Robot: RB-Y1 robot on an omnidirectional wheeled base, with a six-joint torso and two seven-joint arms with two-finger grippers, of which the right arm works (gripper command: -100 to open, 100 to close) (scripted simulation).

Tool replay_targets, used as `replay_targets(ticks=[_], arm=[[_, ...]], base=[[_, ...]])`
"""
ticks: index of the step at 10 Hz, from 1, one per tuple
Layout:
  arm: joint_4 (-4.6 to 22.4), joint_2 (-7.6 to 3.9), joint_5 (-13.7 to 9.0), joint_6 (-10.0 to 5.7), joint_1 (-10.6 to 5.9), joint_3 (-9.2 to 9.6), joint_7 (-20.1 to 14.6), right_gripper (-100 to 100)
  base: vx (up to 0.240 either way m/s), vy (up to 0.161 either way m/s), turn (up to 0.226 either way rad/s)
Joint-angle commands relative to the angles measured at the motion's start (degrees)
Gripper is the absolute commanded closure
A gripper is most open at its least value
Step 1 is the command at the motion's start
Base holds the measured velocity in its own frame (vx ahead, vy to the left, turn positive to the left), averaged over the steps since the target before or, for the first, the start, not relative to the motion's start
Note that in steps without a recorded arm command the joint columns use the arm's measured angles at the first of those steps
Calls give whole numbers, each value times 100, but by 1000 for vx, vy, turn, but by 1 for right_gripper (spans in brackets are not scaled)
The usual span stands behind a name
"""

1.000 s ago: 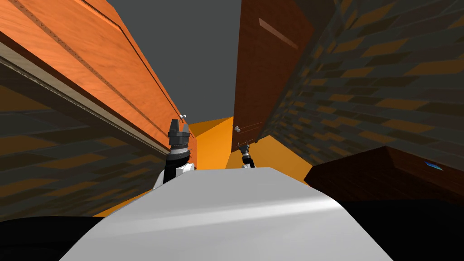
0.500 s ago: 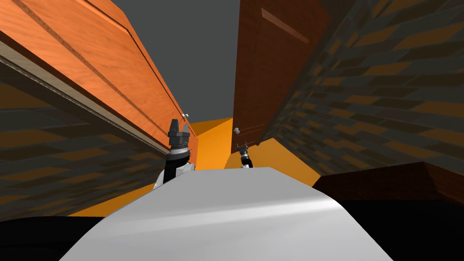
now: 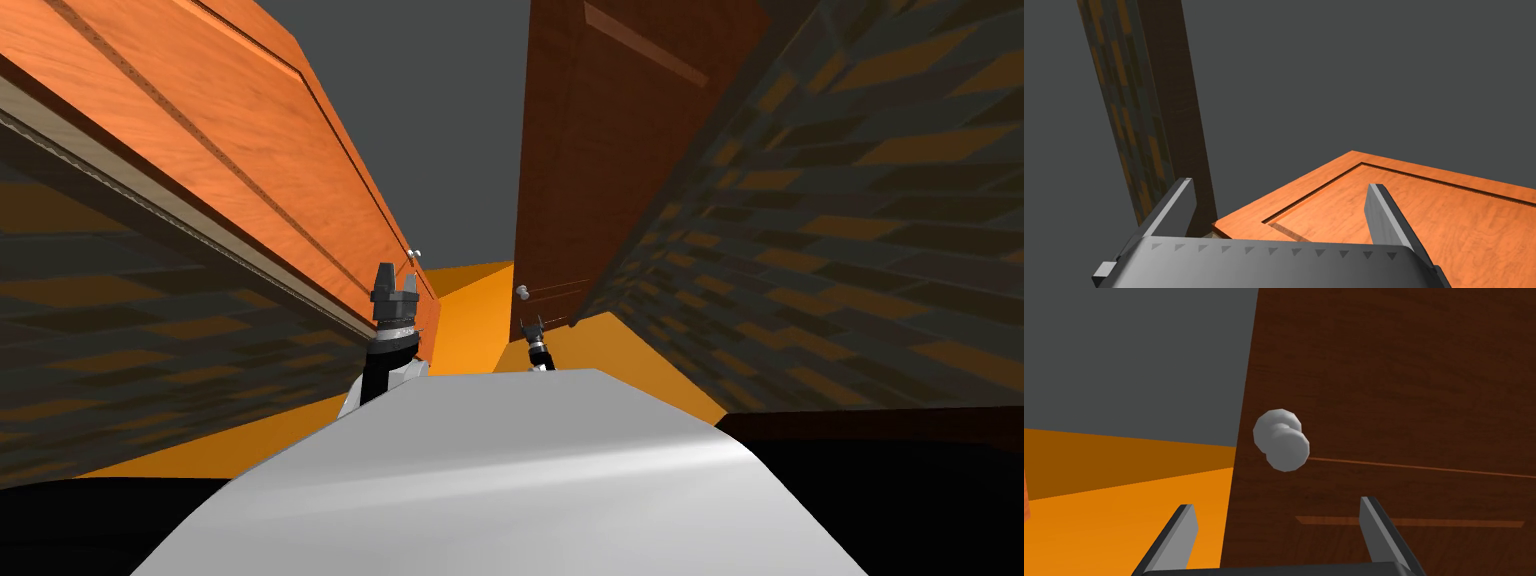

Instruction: Push the door open

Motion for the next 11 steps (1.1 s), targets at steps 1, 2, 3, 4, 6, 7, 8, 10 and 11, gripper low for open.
replay_targets(ticks=[1, 2, 3, 4, 6, 7, 8, 10, 11], arm=[[165, 35, -35, -57, -72, 33, -100, -100], [293, 74, -73, -95, -121, 71, -191, -100], [357, 93, -93, -115, -146, 90, -236, -100], [486, 132, -131, -153, -196, 128, -327, -100], [696, 216, -193, -216, -277, 190, -475, -100], [798, 258, -223, -247, -317, 220, -547, -100], [901, 301, -254, -278, -357, 250, -620, -100], [1128, 420, -321, -346, -445, 317, -780, -100], [1199, 460, -342, -368, -473, 338, -830, -100]], base=[[42, -98, 87], [43, -122, 145], [36, -124, 107], [55, -123, 146], [68, -158, 149], [24, -144, 105], [16, -122, 122], [61, -144, 155], [30, -143, 94]])
